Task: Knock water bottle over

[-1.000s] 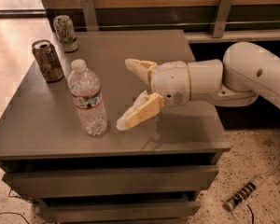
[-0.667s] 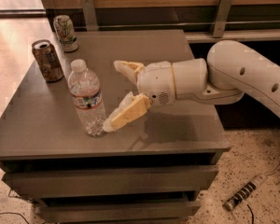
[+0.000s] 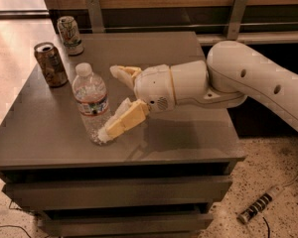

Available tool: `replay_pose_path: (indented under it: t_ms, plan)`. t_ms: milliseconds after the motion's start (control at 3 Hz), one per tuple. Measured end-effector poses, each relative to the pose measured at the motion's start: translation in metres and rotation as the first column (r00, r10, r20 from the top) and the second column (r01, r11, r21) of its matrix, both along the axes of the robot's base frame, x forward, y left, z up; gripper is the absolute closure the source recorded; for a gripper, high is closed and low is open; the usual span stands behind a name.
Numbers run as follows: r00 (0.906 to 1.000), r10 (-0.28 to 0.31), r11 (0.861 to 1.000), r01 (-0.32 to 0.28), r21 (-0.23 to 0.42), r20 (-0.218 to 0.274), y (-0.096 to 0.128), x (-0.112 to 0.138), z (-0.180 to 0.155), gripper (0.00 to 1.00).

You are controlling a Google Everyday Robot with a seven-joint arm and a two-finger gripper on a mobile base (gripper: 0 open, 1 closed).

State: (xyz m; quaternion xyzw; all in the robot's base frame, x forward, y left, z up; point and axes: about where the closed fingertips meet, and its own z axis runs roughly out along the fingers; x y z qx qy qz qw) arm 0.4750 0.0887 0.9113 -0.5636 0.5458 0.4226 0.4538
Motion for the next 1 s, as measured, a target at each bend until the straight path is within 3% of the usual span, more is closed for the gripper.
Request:
replay_pose_path:
  t_ms: [1000]
  plan:
    - [0.9999,0.012,1.0,-0.012,-0.002,0.004,0.0058,-0.0037,0.0021,0.72]
